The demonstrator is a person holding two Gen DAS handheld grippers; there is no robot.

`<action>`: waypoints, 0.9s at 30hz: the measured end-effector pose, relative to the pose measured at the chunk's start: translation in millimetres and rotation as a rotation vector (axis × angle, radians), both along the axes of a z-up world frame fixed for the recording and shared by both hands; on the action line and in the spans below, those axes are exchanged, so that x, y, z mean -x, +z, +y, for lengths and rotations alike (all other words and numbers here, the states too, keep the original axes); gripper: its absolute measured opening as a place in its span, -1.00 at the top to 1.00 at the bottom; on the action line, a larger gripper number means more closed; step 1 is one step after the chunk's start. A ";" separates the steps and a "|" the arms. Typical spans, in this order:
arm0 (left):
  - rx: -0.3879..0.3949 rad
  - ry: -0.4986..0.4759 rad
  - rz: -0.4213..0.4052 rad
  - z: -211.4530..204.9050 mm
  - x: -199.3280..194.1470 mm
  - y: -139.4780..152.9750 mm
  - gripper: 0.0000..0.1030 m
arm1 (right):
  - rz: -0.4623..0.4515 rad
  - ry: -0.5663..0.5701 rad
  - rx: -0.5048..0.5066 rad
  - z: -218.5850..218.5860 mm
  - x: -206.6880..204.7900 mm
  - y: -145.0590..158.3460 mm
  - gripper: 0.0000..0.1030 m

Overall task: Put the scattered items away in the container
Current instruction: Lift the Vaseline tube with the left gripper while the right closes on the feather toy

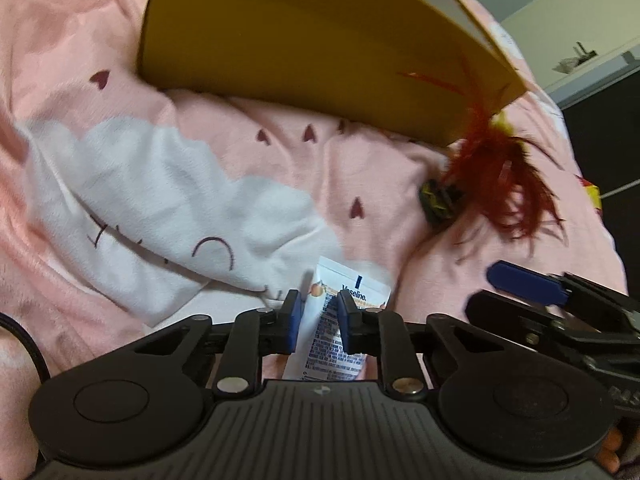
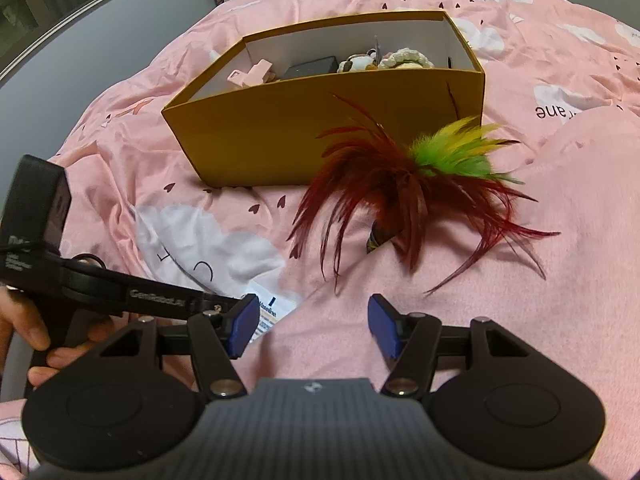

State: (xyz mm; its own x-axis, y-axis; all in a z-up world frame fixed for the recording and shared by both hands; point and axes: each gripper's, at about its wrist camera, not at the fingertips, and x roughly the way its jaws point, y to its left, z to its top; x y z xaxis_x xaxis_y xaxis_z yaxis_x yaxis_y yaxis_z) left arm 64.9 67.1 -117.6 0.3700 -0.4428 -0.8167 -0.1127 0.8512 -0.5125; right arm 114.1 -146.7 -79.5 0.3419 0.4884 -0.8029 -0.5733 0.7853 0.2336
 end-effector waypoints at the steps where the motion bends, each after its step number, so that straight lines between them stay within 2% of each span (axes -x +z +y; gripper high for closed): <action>1: 0.005 -0.005 -0.003 1.1 -0.3 0.7 0.61 | 0.001 -0.001 -0.001 -0.2 -0.2 -0.2 -0.22; 5: 0.004 -0.034 -0.001 0.0 -8.1 3.4 0.61 | 0.008 -0.007 -0.005 -1.8 -2.0 -0.5 -0.20; 9: -0.009 -0.111 -0.033 -12.9 -11.4 5.1 0.55 | 0.013 -0.015 -0.002 -3.5 -4.1 -1.5 -0.15; 14: -0.063 -0.222 -0.080 -36.1 -18.8 5.5 0.52 | 0.013 -0.019 0.003 -4.2 -5.4 -1.8 -0.12; 19: -0.155 -0.362 -0.144 -57.6 -12.2 12.7 0.44 | 0.004 -0.040 0.004 -6.6 -8.8 -0.5 -0.04; 21: -0.153 -0.411 -0.163 -61.2 -8.3 15.6 0.44 | 0.001 -0.050 0.004 -7.8 -10.8 0.3 -0.04; 23: -0.102 -0.461 -0.161 -63.8 -4.8 16.1 0.45 | 0.000 -0.058 0.003 -9.0 -12.0 0.9 -0.03; 27: -0.155 -0.446 -0.126 -69.2 -8.8 8.7 0.49 | -0.003 -0.062 0.005 -9.8 -13.3 1.4 -0.03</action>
State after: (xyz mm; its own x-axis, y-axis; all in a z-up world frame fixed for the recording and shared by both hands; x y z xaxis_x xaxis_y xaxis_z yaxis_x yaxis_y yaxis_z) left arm 73.7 -2.1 -108.9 0.2720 -0.4569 -0.8469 0.3352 0.8699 -0.3617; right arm 127.4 -156.5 -78.1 0.3739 0.4622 -0.8041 -0.5240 0.8206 0.2281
